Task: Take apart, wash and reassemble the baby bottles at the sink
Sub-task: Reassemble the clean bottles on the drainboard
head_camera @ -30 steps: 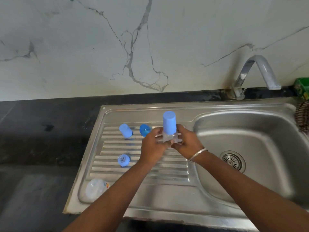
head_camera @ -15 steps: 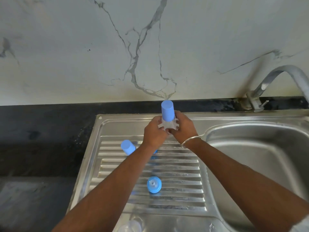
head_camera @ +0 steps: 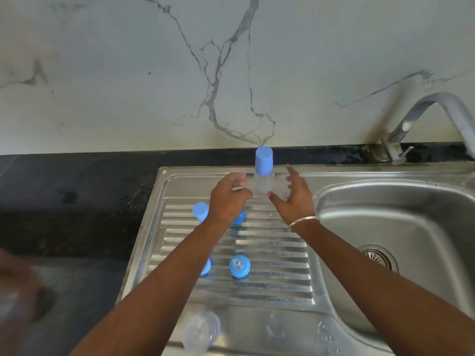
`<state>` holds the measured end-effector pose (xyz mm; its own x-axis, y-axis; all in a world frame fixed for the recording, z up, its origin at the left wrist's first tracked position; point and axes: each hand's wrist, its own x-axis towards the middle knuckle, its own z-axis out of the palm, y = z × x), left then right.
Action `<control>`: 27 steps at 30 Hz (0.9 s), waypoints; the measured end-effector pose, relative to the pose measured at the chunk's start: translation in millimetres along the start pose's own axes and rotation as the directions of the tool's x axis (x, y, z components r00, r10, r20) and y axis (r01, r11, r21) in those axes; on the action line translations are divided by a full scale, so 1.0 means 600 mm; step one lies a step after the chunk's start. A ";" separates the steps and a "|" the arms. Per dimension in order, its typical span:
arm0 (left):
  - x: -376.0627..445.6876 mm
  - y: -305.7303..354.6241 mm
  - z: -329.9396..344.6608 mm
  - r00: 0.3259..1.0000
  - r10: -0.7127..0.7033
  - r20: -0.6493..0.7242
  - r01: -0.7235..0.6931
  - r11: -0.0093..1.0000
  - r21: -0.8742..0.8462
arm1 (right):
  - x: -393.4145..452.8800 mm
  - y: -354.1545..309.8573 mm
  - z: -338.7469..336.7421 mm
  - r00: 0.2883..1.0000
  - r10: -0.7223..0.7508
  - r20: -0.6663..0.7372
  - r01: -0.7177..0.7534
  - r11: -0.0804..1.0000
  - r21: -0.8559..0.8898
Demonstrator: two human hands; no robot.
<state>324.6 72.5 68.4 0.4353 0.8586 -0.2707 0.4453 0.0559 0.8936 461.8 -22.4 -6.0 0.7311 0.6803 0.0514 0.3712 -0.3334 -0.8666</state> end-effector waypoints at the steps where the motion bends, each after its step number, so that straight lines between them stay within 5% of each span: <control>1: -0.012 -0.001 -0.007 1.000 0.003 -0.013 -0.003 1.000 -0.016 | -0.024 -0.003 -0.008 0.997 -0.038 -0.060 0.036 0.999 -0.028; 6: -0.093 -0.021 -0.047 1.000 -0.014 -0.021 0.012 0.998 -0.066 | -0.170 -0.020 -0.020 0.967 -0.250 -0.040 0.250 0.968 0.001; 10: -0.151 -0.048 -0.075 0.994 -0.066 -0.090 0.061 0.997 -0.057 | -0.266 -0.043 0.002 0.894 -0.397 0.207 0.371 0.916 0.155; 13: -0.187 -0.063 -0.099 0.989 -0.077 -0.130 0.067 0.995 -0.074 | -0.314 -0.061 0.018 0.752 -0.472 0.461 0.470 0.873 0.129; 15: -0.206 -0.071 -0.117 0.986 -0.095 -0.138 0.083 0.993 -0.088 | -0.337 -0.077 0.025 0.670 -0.471 0.573 0.544 0.838 0.053; 20: -0.225 -0.085 -0.152 0.986 -0.126 -0.110 0.115 0.988 -0.102 | -0.367 -0.103 0.048 0.610 -0.387 0.692 0.608 0.788 -0.096; 24: -0.232 -0.105 -0.170 0.990 -0.126 -0.056 0.119 0.987 -0.107 | -0.383 -0.112 0.068 0.648 -0.346 0.679 0.569 0.812 -0.129; 27: -0.232 -0.129 -0.177 0.996 -0.094 0.010 0.094 0.990 -0.101 | -0.390 -0.124 0.065 0.801 -0.242 0.548 0.359 0.926 -0.116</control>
<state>146.5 3.0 74.9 0.3994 0.8446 -0.3566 0.4032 0.1875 0.8957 240.7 -131.3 26.9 0.1822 0.9831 -0.0205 0.6730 -0.1399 -0.7263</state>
